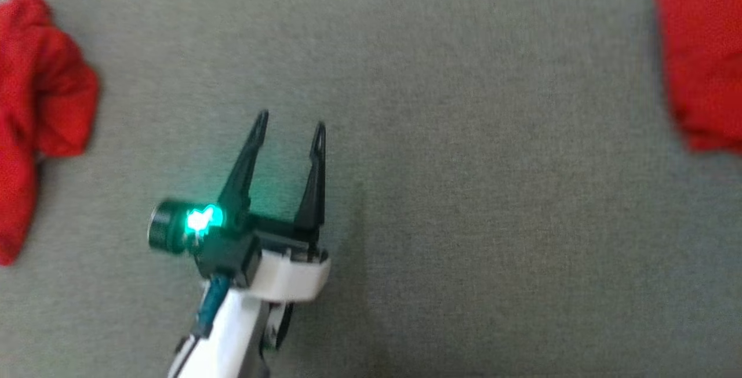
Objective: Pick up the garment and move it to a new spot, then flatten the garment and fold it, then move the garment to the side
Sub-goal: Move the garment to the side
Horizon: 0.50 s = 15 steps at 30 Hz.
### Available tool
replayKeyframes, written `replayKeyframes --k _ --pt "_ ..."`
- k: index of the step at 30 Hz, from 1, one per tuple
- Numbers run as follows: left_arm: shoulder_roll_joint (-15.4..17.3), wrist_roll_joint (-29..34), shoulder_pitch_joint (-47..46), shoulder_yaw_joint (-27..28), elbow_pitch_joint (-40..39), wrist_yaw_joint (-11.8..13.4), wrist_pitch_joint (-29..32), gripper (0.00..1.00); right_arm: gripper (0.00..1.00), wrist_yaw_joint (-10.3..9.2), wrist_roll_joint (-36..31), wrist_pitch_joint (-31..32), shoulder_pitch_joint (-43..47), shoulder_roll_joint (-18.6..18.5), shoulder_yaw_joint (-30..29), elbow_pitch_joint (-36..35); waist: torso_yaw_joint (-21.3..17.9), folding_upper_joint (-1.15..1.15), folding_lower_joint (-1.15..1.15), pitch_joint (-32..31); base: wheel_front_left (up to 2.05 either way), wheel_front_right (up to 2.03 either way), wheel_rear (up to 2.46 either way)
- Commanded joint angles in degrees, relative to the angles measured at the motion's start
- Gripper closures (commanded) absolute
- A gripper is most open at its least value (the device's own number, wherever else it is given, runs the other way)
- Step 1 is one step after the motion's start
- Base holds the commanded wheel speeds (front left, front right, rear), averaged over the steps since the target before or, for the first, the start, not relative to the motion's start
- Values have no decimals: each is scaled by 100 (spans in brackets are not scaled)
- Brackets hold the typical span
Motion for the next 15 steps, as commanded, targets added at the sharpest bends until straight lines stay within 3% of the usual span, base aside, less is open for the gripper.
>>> replayKeyframes --k 1,6,7,10,13,15 --pt "-7 -21 -199 129 -180 -43 -29 0 100 40 -72 -37 -21 -462 -104 -40 -296 0 -1 653 0 0 0" --pt "-7 -123 -735 68 -209 -223 -29 0 100 40 -422 -143 -289 -1085 -464 160 -448 0 -1 1216 0 0 0" --pt "-7 -111 -809 63 -203 -250 -29 0 100 40 -395 -120 -331 -1048 -519 161 -478 0 -1 1259 0 0 0" --pt "-7 -182 -959 61 -187 -353 -29 0 100 40 -1145 -293 -574 -1102 -640 262 -562 0 -1 1322 0 0 0" --pt "-7 -215 -982 55 -128 -371 -29 0 100 40 -1652 -370 -702 -902 -880 523 -566 0 -1 1223 0 0 0" --pt "-7 -298 -958 50 -99 -376 -29 0 70 40 -2015 -483 -768 -774 -1067 694 -549 0 -1 1125 0 0 0"
